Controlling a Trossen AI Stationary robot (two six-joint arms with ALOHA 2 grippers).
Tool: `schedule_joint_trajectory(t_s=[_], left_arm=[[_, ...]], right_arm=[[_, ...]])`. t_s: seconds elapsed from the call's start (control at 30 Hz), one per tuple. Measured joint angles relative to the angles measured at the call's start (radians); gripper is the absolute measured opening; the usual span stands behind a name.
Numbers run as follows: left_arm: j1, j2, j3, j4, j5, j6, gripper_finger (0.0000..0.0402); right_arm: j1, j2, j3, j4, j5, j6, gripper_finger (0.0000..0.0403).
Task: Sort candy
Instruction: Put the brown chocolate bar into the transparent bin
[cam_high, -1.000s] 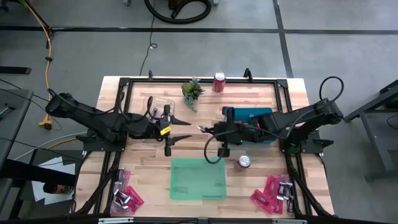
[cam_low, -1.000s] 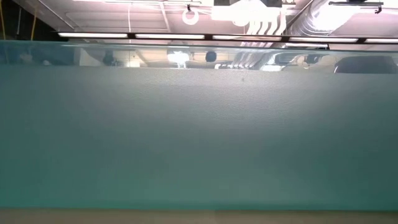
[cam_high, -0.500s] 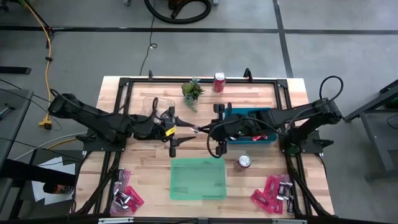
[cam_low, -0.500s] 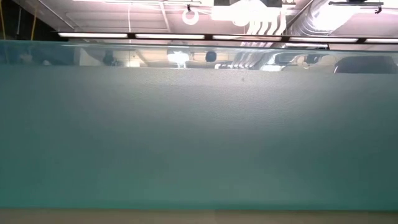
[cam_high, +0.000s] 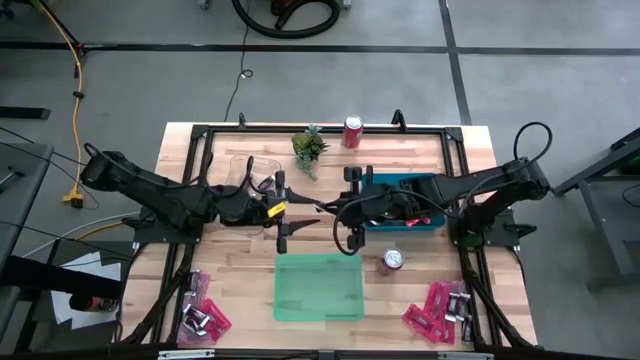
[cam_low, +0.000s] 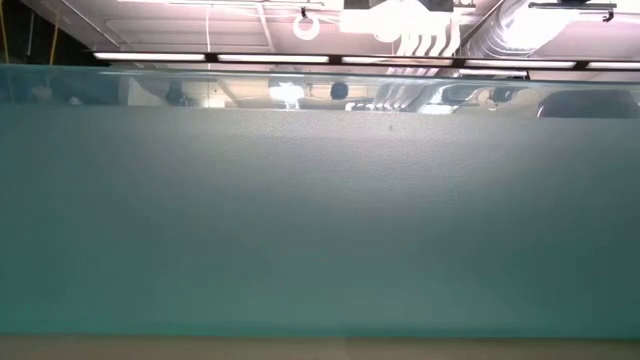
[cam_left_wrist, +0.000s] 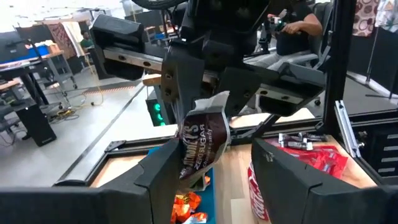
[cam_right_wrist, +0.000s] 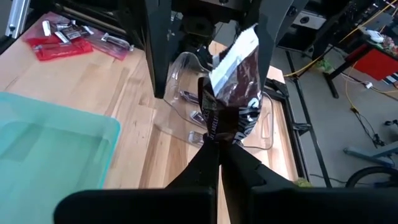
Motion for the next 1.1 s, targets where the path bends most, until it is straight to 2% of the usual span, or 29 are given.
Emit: schedule_joint_trajectory(t_s=[0.17, 0.4, 0.73, 0.8, 0.87, 0.97, 1.1], left_arm=[[0.001, 0.0, 0.0, 0.001, -0.003, 0.001, 0.0155], [0.005, 0.0, 0.0, 0.005, -0.008, -0.003, 0.0099], [0.013, 0.0, 0.0, 0.039, 0.031, 0.025, 0.0091], [0.021, 0.0, 0.0, 0.037, 0.024, -0.023, 0.0067], [0.028, -0.004, 0.0, 0.035, -0.001, -0.073, 0.0026], [0.041, -0.031, 0.0, 0.014, -0.025, -0.085, 0.0011], [0.057, -0.098, 0.0, -0.094, -0.08, -0.064, 0.0003]], right_arm=[[0.001, 0.0, 0.0, 0.005, -0.006, 0.0, 0.0], [0.017, 0.0, 0.0, 0.026, -0.048, 0.006, 0.0], [0.035, 0.0, 0.0, 0.06, -0.035, 0.024, 0.0], [0.034, 0.0, 0.0, 0.059, -0.02, 0.061, 0.0], [0.034, -0.003, 0.0, 0.051, 0.007, 0.128, 0.0005], [0.029, -0.024, 0.0, 0.015, 0.015, 0.196, 0.0036], [0.026, -0.054, 0.0, -0.036, 0.073, 0.256, 0.0116]])
